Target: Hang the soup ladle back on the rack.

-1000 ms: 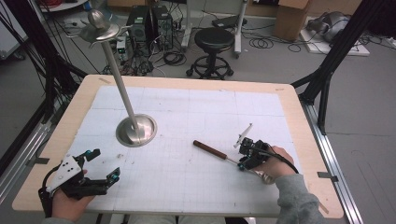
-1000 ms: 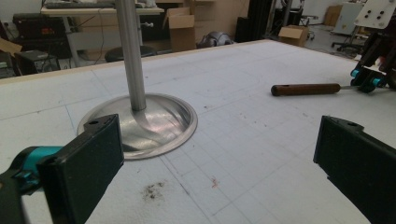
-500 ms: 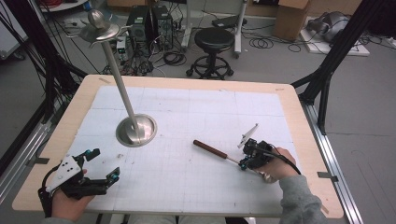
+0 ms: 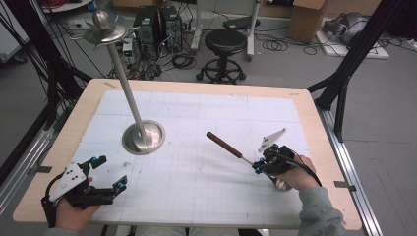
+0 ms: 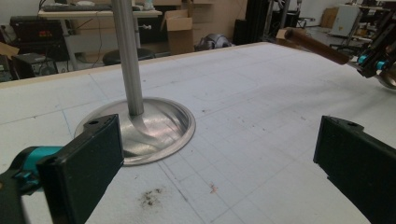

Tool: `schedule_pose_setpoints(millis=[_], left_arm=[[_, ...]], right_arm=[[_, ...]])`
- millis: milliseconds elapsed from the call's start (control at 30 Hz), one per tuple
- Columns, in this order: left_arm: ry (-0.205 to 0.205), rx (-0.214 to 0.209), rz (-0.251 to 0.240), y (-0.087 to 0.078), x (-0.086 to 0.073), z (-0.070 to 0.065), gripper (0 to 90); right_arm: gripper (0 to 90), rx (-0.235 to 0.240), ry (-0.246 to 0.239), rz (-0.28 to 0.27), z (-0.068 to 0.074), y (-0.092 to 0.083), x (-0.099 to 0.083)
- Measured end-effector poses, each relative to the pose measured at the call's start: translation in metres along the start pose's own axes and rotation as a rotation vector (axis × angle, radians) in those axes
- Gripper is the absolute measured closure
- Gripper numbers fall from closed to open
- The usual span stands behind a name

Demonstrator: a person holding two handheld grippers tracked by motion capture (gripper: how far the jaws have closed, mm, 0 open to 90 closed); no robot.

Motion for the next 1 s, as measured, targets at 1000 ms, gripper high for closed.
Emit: schedule_pose_setpoints(millis=[1000], left_arm=[[-0.001,0.003,-0.007,-0.003,-0.001,-0.001,2.0]], right_arm=[[84.7,-0.070,0.018,-0.488,-0.010,-0.054,0.029]])
Point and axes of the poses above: each handheld gripper's, and its own axes: y roughly forward along the jaws, x roughly out of its top, z roughly to its left, the point moved 8 cm from there along y, roughly forward along the jaws, and after that the axes turned 13 degrees about -y, right-handed, at the moved point
